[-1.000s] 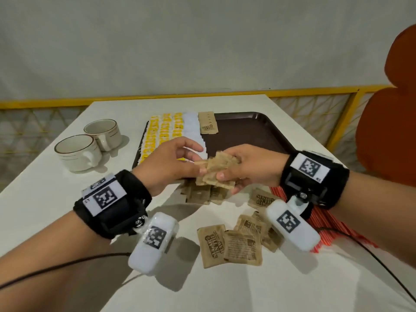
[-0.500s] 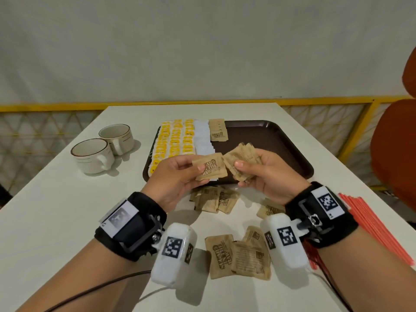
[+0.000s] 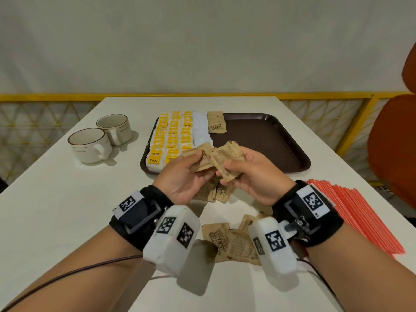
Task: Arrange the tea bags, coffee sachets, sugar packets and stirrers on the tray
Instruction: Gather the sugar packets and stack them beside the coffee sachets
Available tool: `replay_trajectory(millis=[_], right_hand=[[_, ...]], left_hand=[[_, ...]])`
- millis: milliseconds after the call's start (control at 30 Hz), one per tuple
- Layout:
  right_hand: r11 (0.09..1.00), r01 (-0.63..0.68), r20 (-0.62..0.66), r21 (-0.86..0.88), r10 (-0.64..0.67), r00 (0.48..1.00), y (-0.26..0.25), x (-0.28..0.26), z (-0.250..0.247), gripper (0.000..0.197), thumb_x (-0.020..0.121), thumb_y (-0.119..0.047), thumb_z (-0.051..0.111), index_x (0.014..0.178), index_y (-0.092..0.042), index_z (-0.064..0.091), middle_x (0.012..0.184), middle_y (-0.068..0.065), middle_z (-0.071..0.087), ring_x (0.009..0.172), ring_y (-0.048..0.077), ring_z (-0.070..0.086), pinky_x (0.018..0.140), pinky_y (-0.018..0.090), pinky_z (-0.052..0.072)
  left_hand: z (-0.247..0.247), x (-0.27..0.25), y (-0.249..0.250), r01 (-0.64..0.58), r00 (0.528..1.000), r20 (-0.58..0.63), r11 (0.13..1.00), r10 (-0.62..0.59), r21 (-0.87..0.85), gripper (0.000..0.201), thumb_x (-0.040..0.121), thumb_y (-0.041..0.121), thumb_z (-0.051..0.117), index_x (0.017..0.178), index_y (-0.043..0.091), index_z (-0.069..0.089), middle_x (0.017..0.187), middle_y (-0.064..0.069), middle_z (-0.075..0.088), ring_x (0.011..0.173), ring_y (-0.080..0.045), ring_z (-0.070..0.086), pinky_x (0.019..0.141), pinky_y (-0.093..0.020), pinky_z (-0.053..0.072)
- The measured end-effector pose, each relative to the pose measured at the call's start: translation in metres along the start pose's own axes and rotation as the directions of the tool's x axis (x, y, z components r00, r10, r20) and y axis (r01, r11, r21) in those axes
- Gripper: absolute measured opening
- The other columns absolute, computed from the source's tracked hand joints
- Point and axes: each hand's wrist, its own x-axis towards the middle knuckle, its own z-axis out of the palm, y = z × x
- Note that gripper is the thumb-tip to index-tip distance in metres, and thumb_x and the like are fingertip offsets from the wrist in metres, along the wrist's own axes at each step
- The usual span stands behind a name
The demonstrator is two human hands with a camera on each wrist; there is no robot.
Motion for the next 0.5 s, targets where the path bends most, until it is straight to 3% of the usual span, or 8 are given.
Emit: replay_trajectory(millis=[67, 167, 267, 367, 433, 500], right_hand=[[1.0, -0.013, 0.037, 0.025, 0.012, 0.999, -0.001, -0.001, 0.0, 0.027, 0.09, 0.009, 0.05, 0.114, -0.002, 0.057, 0.097, 0.013, 0.068, 0.078, 0.018, 0.069, 0.066, 0.026, 0.059], [0.999, -0.013, 0.057, 0.053, 0.01, 0.998, 0.0, -0.002, -0.001, 0.035, 0.085, 0.011, 0.055, 0.118, -0.001, 0.056, 0.103, 0.017, 0.069, 0.085, 0.023, 0.07, 0.071, 0.032, 0.06], [0.997, -0.026, 0.016, 0.076, 0.025, 1.0, 0.001, -0.001, -0.002, 0.038, 0.079, 0.01, 0.061, 0.116, 0.002, 0.058, 0.104, 0.019, 0.069, 0.085, 0.025, 0.07, 0.068, 0.031, 0.061], [0.998, -0.045, -0.038, 0.052, 0.047, 0.998, 0.0, -0.001, -0.003, 0.04, 0.072, 0.003, 0.068, 0.111, 0.003, 0.06, 0.099, 0.017, 0.071, 0.079, 0.023, 0.071, 0.058, 0.026, 0.06], [0.999, -0.047, -0.07, 0.02, 0.048, 0.996, 0.001, -0.001, -0.004, 0.04, 0.069, -0.001, 0.071, 0.107, 0.001, 0.062, 0.094, 0.014, 0.071, 0.074, 0.02, 0.07, 0.053, 0.023, 0.057], [0.999, -0.038, -0.096, -0.008, 0.037, 0.995, 0.002, -0.001, -0.004, 0.031, 0.073, 0.001, 0.071, 0.102, -0.002, 0.063, 0.089, 0.012, 0.071, 0.069, 0.018, 0.069, 0.05, 0.021, 0.055]], left_hand=[[0.0, -0.003, 0.001, 0.04, 0.999, 0.04, 0.996, -0.036, -0.079, 0.028, 0.1, 0.012, 0.033, 0.104, -0.001, 0.058, 0.112, -0.026, 0.063, 0.101, -0.034, 0.064, 0.082, -0.046, 0.053], [0.001, -0.006, 0.0, 0.068, 0.994, 0.099, 0.988, -0.054, -0.137, 0.027, 0.093, 0.01, 0.041, 0.118, 0.003, 0.049, 0.131, -0.028, 0.052, 0.123, -0.04, 0.051, 0.088, -0.052, 0.047], [-0.001, -0.004, -0.004, 0.052, 0.991, 0.134, 0.983, -0.028, -0.176, 0.042, 0.079, 0.004, 0.05, 0.12, 0.007, 0.042, 0.127, -0.028, 0.055, 0.116, -0.037, 0.055, 0.09, -0.052, 0.047], [0.001, -0.007, -0.007, 0.051, 0.983, 0.181, 0.989, -0.025, -0.14, 0.024, 0.081, 0.006, 0.048, 0.102, 0.001, 0.056, 0.108, -0.025, 0.065, 0.101, -0.033, 0.065, 0.091, -0.046, 0.049], [0.002, -0.01, -0.009, 0.056, 0.977, 0.21, 0.993, -0.032, -0.108, 0.03, 0.085, 0.012, 0.048, 0.106, -0.004, 0.062, 0.115, -0.026, 0.063, 0.108, -0.033, 0.063, 0.096, -0.044, 0.047], [0.004, -0.012, -0.013, 0.058, 0.975, 0.218, 0.995, -0.04, -0.077, 0.04, 0.088, 0.014, 0.048, 0.121, -0.007, 0.054, 0.126, -0.027, 0.057, 0.12, -0.033, 0.056, 0.101, -0.041, 0.044]])
